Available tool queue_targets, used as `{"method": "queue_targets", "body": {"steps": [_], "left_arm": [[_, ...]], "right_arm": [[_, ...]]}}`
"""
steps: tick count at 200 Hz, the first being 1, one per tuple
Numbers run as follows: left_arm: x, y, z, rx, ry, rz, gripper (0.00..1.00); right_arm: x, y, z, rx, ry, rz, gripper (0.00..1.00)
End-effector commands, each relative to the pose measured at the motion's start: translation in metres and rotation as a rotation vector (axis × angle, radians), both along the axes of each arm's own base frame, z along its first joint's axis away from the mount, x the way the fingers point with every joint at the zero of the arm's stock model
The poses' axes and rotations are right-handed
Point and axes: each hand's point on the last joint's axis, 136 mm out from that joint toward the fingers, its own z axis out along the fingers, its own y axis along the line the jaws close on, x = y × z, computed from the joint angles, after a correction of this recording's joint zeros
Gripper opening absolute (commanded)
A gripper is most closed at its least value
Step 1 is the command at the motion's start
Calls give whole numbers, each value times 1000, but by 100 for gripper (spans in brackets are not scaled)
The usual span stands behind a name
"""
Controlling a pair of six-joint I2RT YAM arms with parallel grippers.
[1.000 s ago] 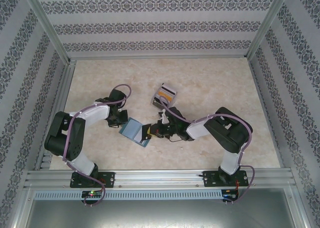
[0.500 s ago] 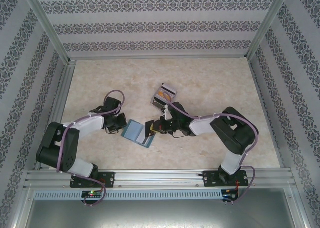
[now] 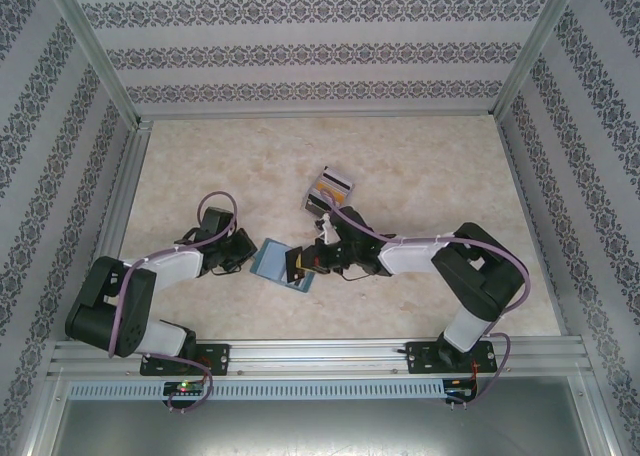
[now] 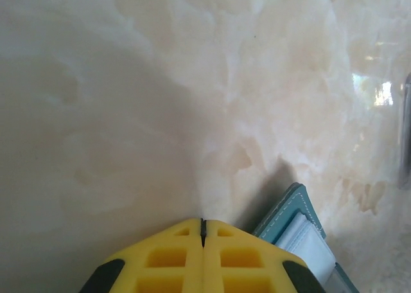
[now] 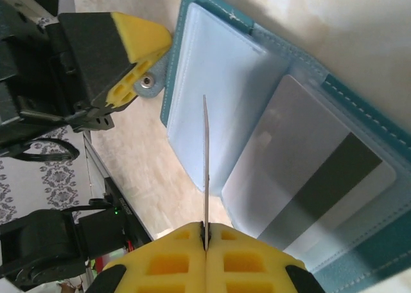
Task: Put the credit cards into the card holder
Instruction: Rotate the card holder at the bottom-center of the table, then insert the credit card into the card slot.
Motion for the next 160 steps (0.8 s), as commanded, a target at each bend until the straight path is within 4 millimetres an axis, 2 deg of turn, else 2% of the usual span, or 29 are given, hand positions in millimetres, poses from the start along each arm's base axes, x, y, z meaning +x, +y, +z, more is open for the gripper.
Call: {"method": "queue_targets", "body": {"steps": [1, 29, 101, 132, 160], "left_arm": [[-63, 1, -40, -17, 258, 13, 0], [-66, 5, -38, -3, 259, 18, 0], [-69, -3, -44, -7, 268, -4, 0], [-74, -2, -46, 5, 271, -6, 0], [-76, -1, -45, 13, 268, -1, 0]], "right_arm": [[9, -3, -9, -19, -5, -57, 0], [16, -16, -12, -25, -3, -109, 0], [10, -2, -16, 35, 33, -94, 0], [13, -4, -24, 35, 51, -127, 0], [11, -11, -23, 37, 45, -163, 0]]}}
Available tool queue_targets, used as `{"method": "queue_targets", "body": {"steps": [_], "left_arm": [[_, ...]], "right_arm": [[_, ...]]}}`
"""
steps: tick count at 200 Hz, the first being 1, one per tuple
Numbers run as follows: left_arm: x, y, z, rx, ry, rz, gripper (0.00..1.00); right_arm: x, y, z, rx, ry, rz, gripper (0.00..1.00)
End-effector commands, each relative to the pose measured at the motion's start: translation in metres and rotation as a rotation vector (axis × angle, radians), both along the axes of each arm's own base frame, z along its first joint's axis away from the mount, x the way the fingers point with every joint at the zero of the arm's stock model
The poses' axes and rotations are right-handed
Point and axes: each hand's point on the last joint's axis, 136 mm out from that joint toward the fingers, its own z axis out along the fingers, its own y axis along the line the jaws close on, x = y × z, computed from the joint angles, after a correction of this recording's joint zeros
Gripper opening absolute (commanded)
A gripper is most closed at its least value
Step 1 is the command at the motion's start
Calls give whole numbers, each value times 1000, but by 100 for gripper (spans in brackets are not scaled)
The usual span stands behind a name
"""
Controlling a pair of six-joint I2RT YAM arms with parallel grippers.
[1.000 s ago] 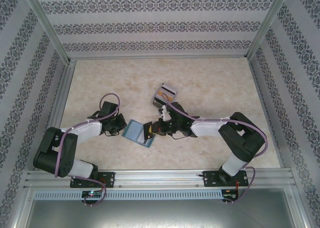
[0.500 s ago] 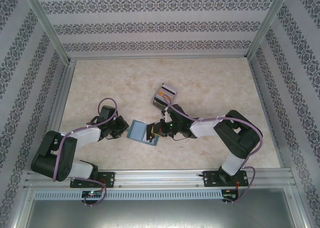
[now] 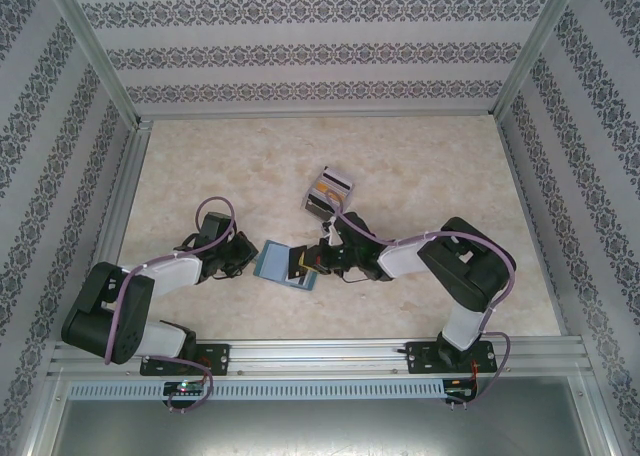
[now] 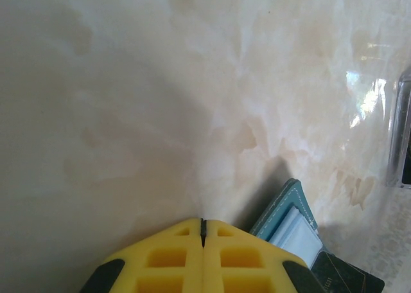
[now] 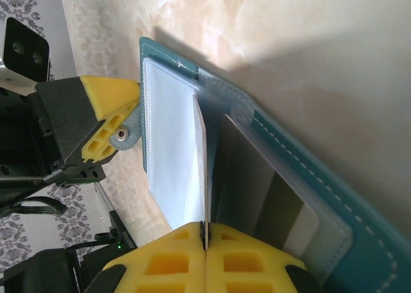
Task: Put the credit cards into the card holder
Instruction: Insert the credit card into the card slot.
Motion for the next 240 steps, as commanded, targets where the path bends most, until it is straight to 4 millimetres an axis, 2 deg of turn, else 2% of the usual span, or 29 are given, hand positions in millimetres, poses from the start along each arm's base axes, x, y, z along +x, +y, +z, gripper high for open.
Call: {"method": "queue_targets", "body": {"steps": [1, 33, 69, 107, 149, 183, 240], "left_arm": [[-68, 4, -45, 49, 263, -44, 0], [-69, 4, -45, 59, 259, -48, 0], [-68, 1, -46, 61, 258, -54, 0], [-70, -1, -46, 65, 258, -59, 0], [-71, -1, -47, 73, 262, -63, 0], [-73, -4, -47, 72, 262, -70, 0], [-79, -6, -45, 79, 258, -71, 0]], "right_arm": [[-2, -4, -2, 5, -2, -39, 0], [-8, -6, 3, 9, -16, -43, 0], [-9, 7, 4, 49, -8, -25, 0], [-8, 17, -3, 74, 16, -11, 0], [-5, 11, -10, 68, 18, -48, 0], [6, 11, -17, 53, -12, -78, 0], [2, 21, -25, 23, -28, -70, 0]]}}
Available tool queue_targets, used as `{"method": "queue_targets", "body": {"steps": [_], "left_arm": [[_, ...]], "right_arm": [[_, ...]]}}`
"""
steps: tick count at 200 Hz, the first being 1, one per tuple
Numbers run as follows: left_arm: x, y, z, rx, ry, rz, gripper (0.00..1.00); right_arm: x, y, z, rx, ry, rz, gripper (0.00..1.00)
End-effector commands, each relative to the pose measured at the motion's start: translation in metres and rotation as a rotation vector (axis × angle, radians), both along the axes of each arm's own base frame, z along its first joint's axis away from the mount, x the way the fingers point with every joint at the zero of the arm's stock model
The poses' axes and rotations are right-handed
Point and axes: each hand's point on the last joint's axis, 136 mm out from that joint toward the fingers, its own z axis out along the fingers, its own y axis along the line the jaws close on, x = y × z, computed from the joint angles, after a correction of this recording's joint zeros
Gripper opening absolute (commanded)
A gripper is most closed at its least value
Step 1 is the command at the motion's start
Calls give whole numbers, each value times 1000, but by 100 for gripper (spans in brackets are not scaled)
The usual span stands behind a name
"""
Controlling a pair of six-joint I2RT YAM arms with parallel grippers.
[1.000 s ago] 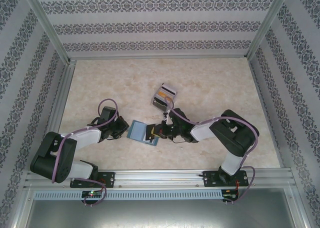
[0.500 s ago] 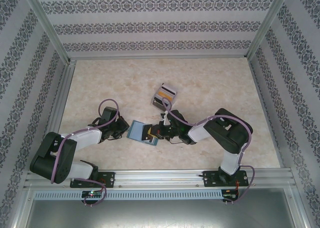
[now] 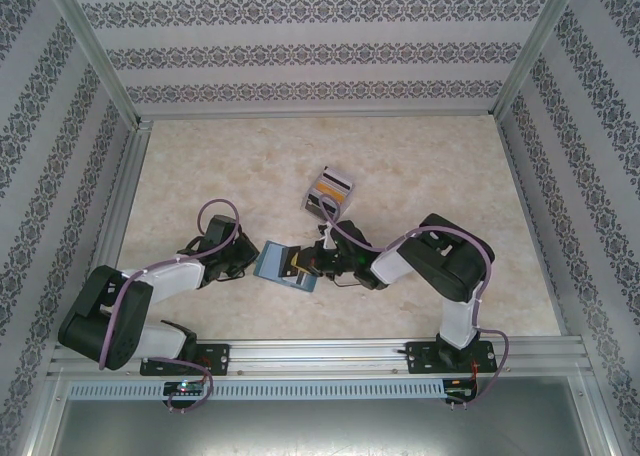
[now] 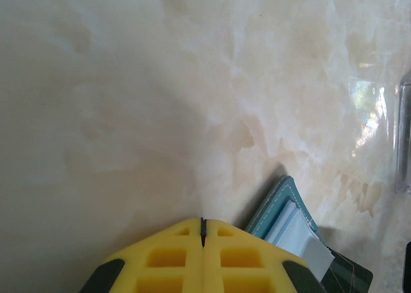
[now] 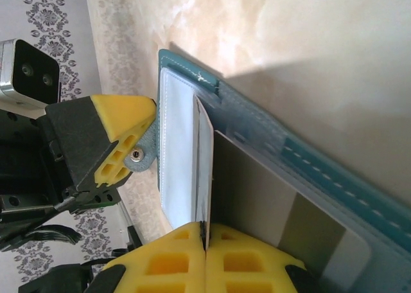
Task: Put the credit cards into the card holder
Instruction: Insert the credit card into the card slot.
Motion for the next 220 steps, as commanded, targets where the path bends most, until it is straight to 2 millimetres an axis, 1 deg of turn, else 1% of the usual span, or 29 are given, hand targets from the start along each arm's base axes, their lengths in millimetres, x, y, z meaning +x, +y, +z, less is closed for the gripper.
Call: {"method": "queue_targets", "body": {"steps": [1, 17, 21, 41, 48, 67, 74, 88, 120, 144, 160, 172, 184, 194, 207, 220], "left_arm": [[-78, -4, -46, 17, 297, -82, 0], [-80, -5, -45, 14, 294, -83, 0], [-82, -6, -46, 14, 296, -84, 0], [-85, -6, -44, 16, 294, -85, 0], [-85, -6, -44, 18, 291, -81, 0], [-85, -5, -44, 26, 286, -76, 0], [-85, -4, -43, 30, 284, -76, 0], [-83, -5, -42, 32, 281, -77, 0], [-79, -4, -41, 46, 277, -76, 0], [-77, -4, -41, 53, 277, -79, 0], [-76, -5, -43, 55, 281, -84, 0], [-74, -7, -44, 51, 283, -88, 0], [-74, -9, -45, 48, 288, -94, 0], [-74, -9, -46, 44, 290, -96, 0], [-74, -9, -46, 46, 288, -94, 0], [-73, -9, -45, 46, 285, -94, 0]], "right_arm": [[-2, 0, -17, -65, -2, -26, 0], [-4, 1, -16, -85, -16, -25, 0], [-6, -1, -20, -109, -5, -24, 0], [-12, -3, -21, -153, -18, -20, 0], [-13, -4, -22, -168, -20, -15, 4], [-15, -5, -20, -178, -30, -9, 21], [-15, -6, -19, -179, -36, -10, 25], [-16, -10, -14, -197, -50, -4, 30], [-20, -24, -1, -259, -82, 30, 38], [-24, -36, 5, -332, -89, 80, 50], [-25, -41, 8, -366, -89, 119, 55], [-23, -44, 12, -373, -100, 120, 55], [-19, -48, 17, -386, -127, 109, 50], [-17, -48, 20, -397, -148, 120, 42], [-17, -43, 23, -409, -160, 156, 34], [-17, -40, 21, -429, -166, 181, 21]]}}
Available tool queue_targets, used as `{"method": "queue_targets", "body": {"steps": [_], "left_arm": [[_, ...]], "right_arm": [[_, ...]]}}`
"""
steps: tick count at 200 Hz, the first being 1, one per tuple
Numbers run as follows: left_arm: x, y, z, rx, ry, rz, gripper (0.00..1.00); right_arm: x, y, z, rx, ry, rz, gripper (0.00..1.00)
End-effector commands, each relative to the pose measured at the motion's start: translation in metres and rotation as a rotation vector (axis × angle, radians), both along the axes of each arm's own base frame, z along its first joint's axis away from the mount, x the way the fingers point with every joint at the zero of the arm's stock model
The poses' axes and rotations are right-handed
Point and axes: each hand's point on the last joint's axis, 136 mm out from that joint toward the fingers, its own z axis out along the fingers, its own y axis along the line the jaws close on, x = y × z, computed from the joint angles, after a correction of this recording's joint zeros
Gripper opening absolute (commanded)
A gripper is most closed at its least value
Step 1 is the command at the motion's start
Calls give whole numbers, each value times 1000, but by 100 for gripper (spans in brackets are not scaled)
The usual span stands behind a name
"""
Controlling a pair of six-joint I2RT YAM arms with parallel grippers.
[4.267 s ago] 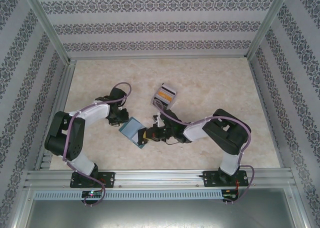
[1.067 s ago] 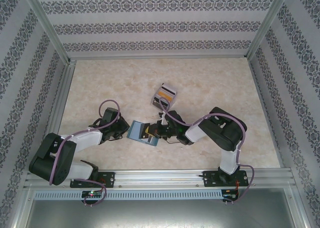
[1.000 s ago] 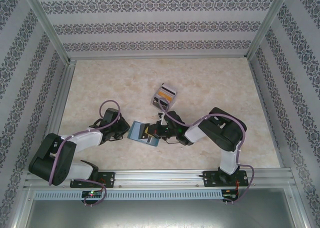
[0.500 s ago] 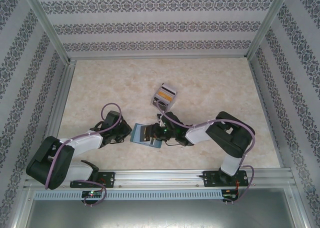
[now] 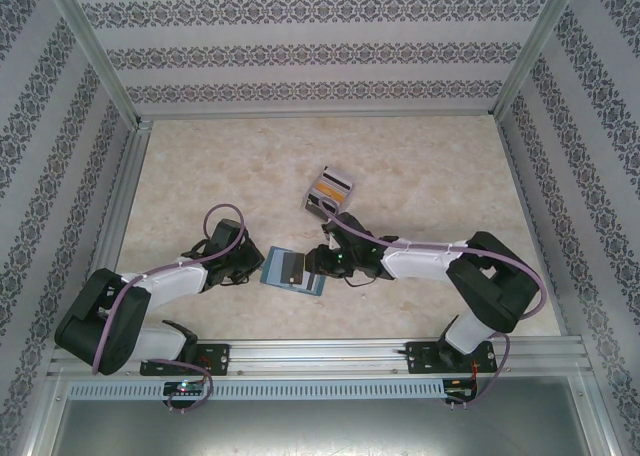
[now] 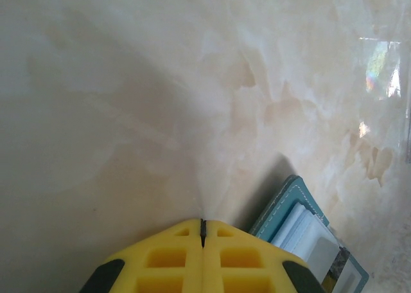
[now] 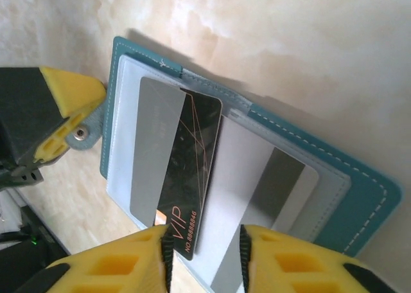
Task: Put the credit cards into the card holder
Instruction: Insert the credit card into the card slot.
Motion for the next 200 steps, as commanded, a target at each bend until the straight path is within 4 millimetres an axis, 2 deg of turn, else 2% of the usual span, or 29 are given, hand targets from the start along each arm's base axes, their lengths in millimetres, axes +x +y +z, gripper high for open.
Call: {"method": "queue_targets", "body": {"steps": [1, 16, 64, 113, 146, 200], "left_arm": [[-57, 6, -41, 58, 237, -65, 0], [-57, 7, -40, 62, 238, -65, 0], [-58, 9, -39, 66, 236, -63, 0], [-59, 9, -41, 68, 238, -64, 0], [-59, 9, -41, 65, 237, -65, 0], [-60, 9, -41, 62, 235, -66, 0]], "right_arm": [[1, 3, 5, -56, -40, 71, 20], [2, 6, 2, -69, -39, 87, 14], [1, 13, -13, -94, -6, 116, 12], [-2, 26, -14, -117, -13, 156, 12], [-1, 30, -22, -131, 3, 164, 12], [2, 36, -23, -128, 4, 175, 13]]}}
